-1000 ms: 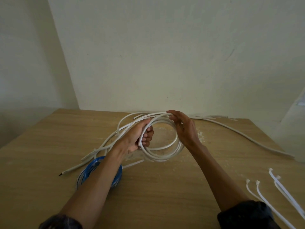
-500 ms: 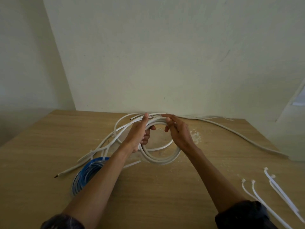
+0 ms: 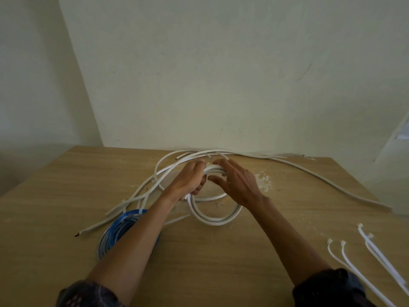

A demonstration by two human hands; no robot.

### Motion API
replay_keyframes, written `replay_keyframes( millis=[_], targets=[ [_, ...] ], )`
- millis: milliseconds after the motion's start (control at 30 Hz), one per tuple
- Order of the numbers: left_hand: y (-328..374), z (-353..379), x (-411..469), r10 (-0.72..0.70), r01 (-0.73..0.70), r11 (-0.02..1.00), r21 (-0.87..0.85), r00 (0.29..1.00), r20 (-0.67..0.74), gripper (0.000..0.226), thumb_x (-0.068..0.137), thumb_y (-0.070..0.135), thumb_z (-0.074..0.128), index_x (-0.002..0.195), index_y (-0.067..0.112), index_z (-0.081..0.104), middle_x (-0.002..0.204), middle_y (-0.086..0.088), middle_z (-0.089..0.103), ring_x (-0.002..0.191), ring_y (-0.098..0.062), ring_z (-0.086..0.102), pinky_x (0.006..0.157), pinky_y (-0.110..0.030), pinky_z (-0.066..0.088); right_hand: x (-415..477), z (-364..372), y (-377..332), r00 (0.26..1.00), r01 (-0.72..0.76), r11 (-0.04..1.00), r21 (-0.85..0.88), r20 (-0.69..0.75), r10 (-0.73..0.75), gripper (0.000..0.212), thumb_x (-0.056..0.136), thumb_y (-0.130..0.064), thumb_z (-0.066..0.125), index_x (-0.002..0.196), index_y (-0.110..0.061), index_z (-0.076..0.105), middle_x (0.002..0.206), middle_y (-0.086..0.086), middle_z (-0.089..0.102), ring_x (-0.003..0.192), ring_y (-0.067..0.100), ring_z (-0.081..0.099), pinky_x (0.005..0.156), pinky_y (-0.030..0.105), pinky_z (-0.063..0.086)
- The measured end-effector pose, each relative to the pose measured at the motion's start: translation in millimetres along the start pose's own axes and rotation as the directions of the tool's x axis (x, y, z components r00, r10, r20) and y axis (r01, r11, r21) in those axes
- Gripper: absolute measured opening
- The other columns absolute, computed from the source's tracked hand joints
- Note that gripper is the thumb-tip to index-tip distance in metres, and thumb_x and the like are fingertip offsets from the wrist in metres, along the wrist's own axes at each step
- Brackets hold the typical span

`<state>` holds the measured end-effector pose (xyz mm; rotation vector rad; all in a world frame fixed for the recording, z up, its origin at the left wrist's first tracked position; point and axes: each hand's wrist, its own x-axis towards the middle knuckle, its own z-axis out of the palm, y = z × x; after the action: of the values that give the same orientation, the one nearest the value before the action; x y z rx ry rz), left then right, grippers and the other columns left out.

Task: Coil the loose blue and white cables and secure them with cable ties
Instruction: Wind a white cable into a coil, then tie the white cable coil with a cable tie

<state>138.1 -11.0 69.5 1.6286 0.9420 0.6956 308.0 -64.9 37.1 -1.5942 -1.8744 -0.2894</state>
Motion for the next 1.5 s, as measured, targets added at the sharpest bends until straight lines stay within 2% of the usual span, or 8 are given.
replay_keyframes(
  millis=[100,200,433,533,900,1100,1333,1500],
  targets=[
    [3,2,-1,0.058,-0.057,0.993,0.105,0.998,-0.002,0.030,0.109,0.032,0.023,0.099,0.018,0.049,0.059,-0.001,0.037,0.044,-0.010,0.027,0.044,-0.028,0.024,4,6,-12,0.997,0.076,0.997,-0.025,-0.018,-0.076,0.067,0.098,-0.030,0.064,0.155,-0.018,0.032,0.139,0.004,0.055,0.103,0.022,0.064,0.071,0.031,0.052],
    [5,1,-1,0.113,-0.105,0.980,0.172,0.993,-0.041,0.026,0.109,0.030,0.025,0.113,0.020,0.049,0.063,-0.005,0.046,0.043,-0.010,0.035,0.042,-0.026,0.029,5,6,-15,0.975,0.205,0.968,-0.147,-0.057,-0.216,0.057,0.094,-0.009,0.067,0.147,-0.014,0.047,0.122,0.006,0.061,0.084,0.021,0.063,0.060,0.022,0.039],
    [-4,6,5,0.168,-0.118,0.958,0.261,0.970,-0.178,0.042,0.104,0.042,0.038,0.097,0.012,0.067,0.059,0.002,0.059,0.047,-0.010,0.052,0.048,-0.027,0.041,6,13,-6,0.997,0.078,0.981,-0.177,0.026,-0.075,0.008,0.105,-0.012,0.050,0.112,-0.010,0.049,0.100,0.005,0.054,0.069,0.024,0.056,0.049,0.035,0.037],
    [-9,10,1,0.053,-0.017,0.981,0.195,0.982,-0.184,0.064,0.103,0.056,0.033,0.069,0.011,0.063,0.052,0.003,0.057,0.048,-0.014,0.057,0.051,-0.026,0.047,2,14,-3,0.999,-0.039,0.995,-0.091,-0.026,0.036,0.011,0.108,-0.020,0.044,0.108,-0.010,0.048,0.092,-0.001,0.046,0.061,0.019,0.046,0.050,0.033,0.034],
    [-7,20,4,0.104,-0.043,0.976,0.215,0.953,-0.283,0.046,0.101,0.031,0.036,0.066,0.011,0.059,0.069,-0.012,0.067,0.049,-0.018,0.047,0.058,-0.035,0.038,2,1,-4,0.987,-0.159,0.976,0.149,0.016,0.158,0.011,0.092,-0.016,0.062,0.100,-0.013,0.054,0.082,0.001,0.061,0.062,0.023,0.054,0.055,0.039,0.043],
    [-11,53,5,0.017,-0.010,0.998,0.069,0.995,-0.101,0.048,0.102,0.034,0.030,0.069,0.013,0.059,0.048,0.001,0.046,0.036,-0.013,0.037,0.045,-0.024,0.032,-22,-37,13,0.960,-0.278,0.914,0.294,0.121,0.253,0.026,0.101,-0.034,0.047,0.094,-0.015,0.063,0.074,0.000,0.063,0.065,0.016,0.057,0.060,0.034,0.044],
    [-14,87,10,-0.074,0.078,0.997,-0.026,0.989,0.130,0.040,0.101,0.031,0.029,0.066,0.018,0.043,0.051,0.006,0.030,0.044,-0.012,0.023,0.045,-0.023,0.021,-67,-116,77,0.723,-0.634,0.770,-0.068,0.300,0.622,0.028,0.096,-0.033,0.067,0.082,-0.010,0.072,0.076,0.002,0.072,0.068,0.015,0.064,0.070,0.036,0.055],
    [-12,98,6,-0.092,0.092,0.996,0.004,0.979,0.180,0.044,0.103,0.035,0.028,0.065,0.019,0.042,0.050,0.007,0.030,0.042,-0.011,0.022,0.041,-0.021,0.021,-90,-152,78,0.358,-0.458,0.663,-0.593,0.559,0.748,0.043,0.069,-0.045,0.091,0.083,-0.009,0.074,0.073,-0.001,0.074,0.068,0.013,0.070,0.063,0.026,0.055]
  ],
)
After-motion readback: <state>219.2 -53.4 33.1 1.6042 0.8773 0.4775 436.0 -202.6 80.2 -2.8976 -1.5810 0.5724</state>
